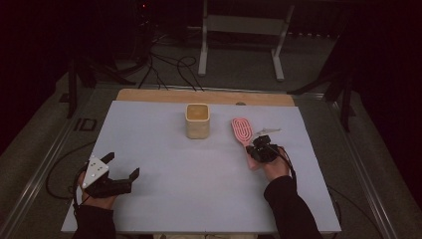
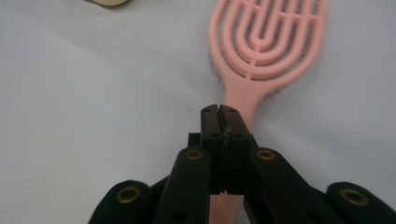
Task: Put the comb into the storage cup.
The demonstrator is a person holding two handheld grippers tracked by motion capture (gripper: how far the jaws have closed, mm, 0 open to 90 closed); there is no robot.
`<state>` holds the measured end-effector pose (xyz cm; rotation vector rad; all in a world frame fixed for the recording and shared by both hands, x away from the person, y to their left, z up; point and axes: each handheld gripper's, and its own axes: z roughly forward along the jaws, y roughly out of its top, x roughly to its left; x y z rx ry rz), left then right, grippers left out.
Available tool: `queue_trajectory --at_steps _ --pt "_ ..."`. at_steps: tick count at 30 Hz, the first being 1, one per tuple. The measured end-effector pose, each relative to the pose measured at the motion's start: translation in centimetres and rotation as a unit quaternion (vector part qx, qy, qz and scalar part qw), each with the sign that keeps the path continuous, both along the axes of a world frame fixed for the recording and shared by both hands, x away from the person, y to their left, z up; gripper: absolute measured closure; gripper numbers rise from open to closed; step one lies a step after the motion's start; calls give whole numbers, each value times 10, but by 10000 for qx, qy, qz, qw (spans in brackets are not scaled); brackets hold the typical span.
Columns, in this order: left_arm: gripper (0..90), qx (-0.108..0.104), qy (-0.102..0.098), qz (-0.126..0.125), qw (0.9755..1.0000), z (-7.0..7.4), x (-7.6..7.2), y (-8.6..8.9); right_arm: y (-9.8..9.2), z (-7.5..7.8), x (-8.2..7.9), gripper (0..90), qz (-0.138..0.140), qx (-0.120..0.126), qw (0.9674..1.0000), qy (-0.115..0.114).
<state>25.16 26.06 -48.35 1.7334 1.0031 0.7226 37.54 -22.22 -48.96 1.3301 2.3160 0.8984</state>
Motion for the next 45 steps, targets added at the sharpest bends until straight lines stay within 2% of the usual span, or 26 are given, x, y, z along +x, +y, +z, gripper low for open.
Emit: queue_trajectory --at_steps 10,22,27,33,37,40,43,45 --pt "1 15 10 -7 10000 0 0 0 -13 -2 0 895 -177 21 9998 57" --pt "1 16 12 -4 10000 0 0 0 -15 1 -2 875 -101 156 9998 39" --pt "1 21 20 0 10000 0 0 0 -17 8 -6 838 -28 301 9994 -148" --pt "1 -5 5 12 10000 0 0 0 -21 22 -19 749 45 444 9976 -537" --pt "1 -5 9 17 10000 0 0 0 -28 30 -32 668 57 645 9946 -816" --pt "1 -6 11 19 10000 0 0 1 -35 34 -42 561 -46 744 9921 -1005" --pt "1 14 9 16 10000 1 0 1 -46 36 -53 493 -102 987 9888 -1118" --pt "1 -23 18 18 10000 1 0 1 -51 37 -61 416 -148 1072 9864 -1235"
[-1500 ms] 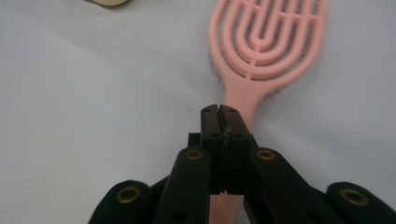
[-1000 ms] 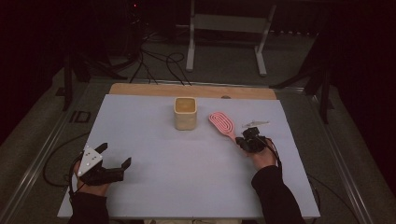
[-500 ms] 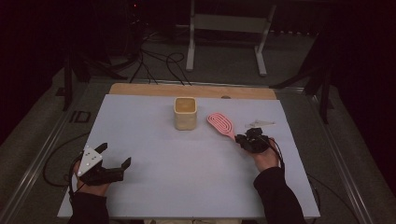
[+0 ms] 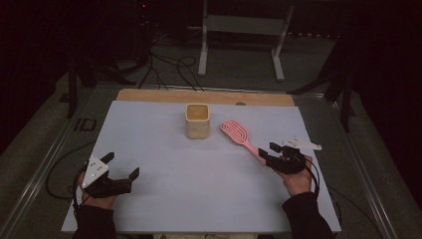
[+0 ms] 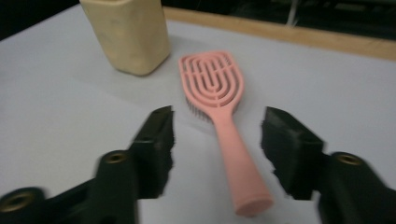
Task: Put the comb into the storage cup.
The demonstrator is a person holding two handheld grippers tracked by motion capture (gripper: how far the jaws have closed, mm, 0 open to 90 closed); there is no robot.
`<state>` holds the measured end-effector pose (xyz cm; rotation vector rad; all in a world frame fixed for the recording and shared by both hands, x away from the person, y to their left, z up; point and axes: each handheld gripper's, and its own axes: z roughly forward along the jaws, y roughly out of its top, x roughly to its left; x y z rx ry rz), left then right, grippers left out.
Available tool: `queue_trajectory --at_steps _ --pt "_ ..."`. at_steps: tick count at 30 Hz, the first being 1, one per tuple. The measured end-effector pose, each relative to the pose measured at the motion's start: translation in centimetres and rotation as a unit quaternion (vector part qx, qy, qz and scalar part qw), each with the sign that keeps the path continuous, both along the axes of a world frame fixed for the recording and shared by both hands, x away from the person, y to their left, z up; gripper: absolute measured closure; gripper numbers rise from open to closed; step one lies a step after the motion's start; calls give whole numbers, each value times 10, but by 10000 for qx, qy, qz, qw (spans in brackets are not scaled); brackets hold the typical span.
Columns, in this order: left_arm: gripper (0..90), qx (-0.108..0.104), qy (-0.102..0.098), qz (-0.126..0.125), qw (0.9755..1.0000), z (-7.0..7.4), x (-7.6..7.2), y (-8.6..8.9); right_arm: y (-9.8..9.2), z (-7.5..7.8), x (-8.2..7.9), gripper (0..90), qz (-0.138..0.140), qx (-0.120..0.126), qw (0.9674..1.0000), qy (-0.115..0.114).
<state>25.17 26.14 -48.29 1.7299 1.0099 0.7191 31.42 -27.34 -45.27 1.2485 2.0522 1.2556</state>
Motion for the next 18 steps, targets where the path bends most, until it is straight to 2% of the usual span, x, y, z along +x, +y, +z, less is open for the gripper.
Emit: queue_trajectory --at_steps 5,9,12,14,18 --pt "1 -31 -10 12 10000 1 0 1 -11 -5 -22 235 -121 14 9991 -401" --pt "1 -52 -30 7 10000 2 0 2 -19 -10 -39 137 -217 298 9975 -602" --pt "1 -91 -17 -6 10000 2 1 2 -24 -13 -49 102 -265 433 9957 -775" --pt "1 -94 -33 -15 9999 2 0 1 -27 -14 -55 100 -303 420 9944 -926" --pt "1 -113 -42 -58 9999 3 0 0 -30 -16 -64 100 -318 444 9926 -1081"
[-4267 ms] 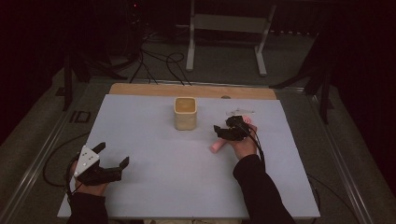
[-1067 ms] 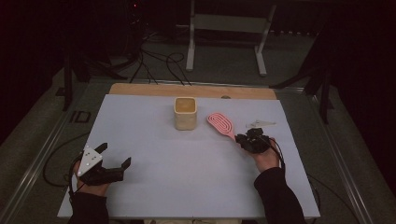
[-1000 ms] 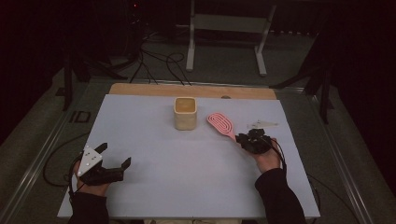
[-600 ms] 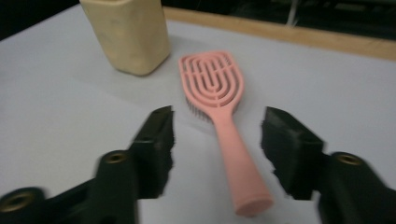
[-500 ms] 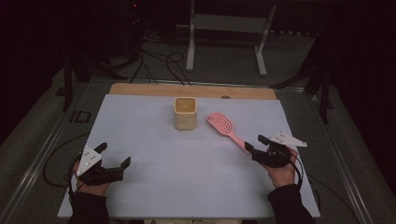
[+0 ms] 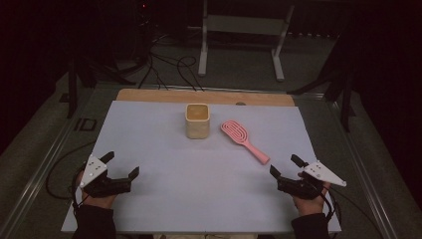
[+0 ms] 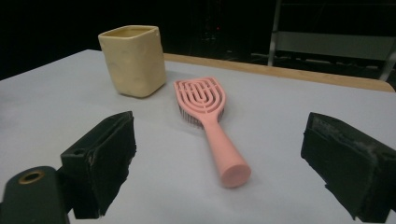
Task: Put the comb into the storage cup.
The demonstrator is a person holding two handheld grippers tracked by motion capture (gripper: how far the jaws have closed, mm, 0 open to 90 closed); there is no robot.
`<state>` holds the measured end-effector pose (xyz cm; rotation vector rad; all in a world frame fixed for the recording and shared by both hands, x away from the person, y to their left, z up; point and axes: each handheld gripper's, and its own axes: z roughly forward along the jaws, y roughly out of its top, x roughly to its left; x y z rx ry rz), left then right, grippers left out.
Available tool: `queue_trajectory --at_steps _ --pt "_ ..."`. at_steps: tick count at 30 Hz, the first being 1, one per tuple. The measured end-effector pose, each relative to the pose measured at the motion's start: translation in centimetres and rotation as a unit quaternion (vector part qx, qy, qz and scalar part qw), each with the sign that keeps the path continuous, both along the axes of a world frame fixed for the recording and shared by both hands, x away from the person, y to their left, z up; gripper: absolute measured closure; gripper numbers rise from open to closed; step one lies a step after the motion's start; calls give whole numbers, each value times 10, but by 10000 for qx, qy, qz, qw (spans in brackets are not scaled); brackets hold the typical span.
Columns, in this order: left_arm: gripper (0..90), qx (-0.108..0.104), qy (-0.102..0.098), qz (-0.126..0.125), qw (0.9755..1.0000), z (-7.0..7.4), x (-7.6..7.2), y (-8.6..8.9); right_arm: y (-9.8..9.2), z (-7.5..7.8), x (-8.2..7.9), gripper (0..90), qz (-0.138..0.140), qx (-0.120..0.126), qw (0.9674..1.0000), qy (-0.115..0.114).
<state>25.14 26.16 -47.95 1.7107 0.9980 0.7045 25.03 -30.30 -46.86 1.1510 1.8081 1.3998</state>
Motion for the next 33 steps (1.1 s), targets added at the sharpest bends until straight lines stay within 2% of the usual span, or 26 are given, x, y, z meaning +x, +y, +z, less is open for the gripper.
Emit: queue_trajectory --at_steps 6,10,20,27,31,33 --pt "1 -188 -42 -106 9998 1 -1 1 2 -8 -7 100 2 -197 9998 -101" --pt "1 -207 -37 -130 9997 0 -1 2 1 -9 -7 101 -15 -175 9998 -91" --pt "1 -183 21 -153 9997 -3 0 1 4 -11 -6 105 1 -209 9997 135" --pt "1 -192 83 -144 9997 -5 2 0 9 -11 -5 105 75 -257 9994 203" --pt "1 -170 90 -112 9998 -5 1 0 11 -7 -2 104 146 -302 9991 272" --pt "1 -162 98 -111 9998 -6 1 0 11 -3 1 103 211 -245 9988 373"
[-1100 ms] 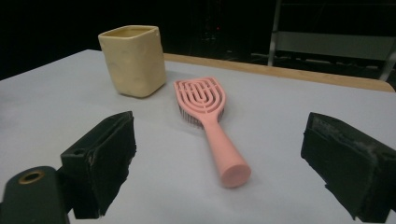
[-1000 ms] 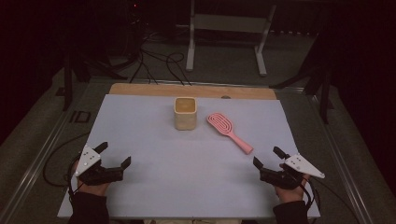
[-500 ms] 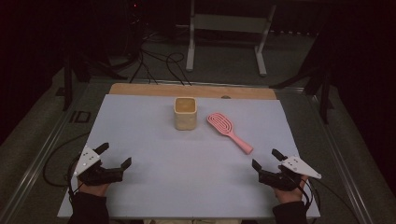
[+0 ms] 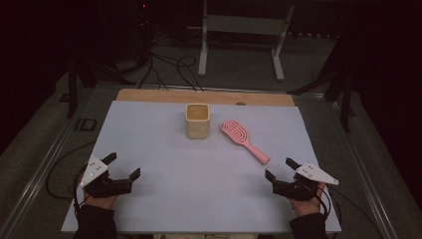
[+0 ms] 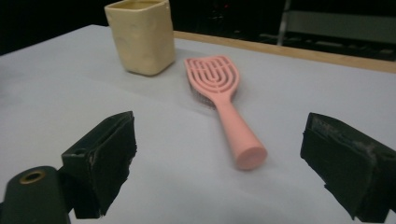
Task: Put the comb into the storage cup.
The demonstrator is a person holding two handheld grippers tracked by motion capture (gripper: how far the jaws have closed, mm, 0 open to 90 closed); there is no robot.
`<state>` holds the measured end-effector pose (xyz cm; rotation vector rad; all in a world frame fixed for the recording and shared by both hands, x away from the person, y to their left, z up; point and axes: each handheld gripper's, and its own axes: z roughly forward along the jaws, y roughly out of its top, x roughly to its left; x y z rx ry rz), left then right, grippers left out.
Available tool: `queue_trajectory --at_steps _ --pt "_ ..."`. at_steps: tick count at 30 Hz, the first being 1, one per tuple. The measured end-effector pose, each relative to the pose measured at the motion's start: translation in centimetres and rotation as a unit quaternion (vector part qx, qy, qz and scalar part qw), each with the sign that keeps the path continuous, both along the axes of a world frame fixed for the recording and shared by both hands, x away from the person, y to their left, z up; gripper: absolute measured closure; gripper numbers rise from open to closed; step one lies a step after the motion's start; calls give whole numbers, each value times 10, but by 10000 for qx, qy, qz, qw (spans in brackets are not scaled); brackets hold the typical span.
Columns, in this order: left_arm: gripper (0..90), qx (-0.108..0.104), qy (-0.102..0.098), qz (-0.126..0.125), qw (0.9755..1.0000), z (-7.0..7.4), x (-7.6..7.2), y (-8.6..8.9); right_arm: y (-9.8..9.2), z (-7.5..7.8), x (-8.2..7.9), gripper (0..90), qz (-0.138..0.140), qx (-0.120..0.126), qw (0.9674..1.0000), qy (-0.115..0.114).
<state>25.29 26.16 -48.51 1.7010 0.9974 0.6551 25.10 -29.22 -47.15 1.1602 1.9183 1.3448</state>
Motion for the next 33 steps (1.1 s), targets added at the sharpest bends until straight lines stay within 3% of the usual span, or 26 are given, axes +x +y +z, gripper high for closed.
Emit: queue_trajectory --at_steps 5,15,33 --pt "1 14 2 8 10000 0 0 -1 3 9 11 95 127 -82 9994 303" --pt "1 19 2 5 10000 0 0 0 12 34 32 95 203 -394 9979 478" --pt "1 6 5 -13 10000 0 0 -1 33 55 65 83 354 -889 9914 893"
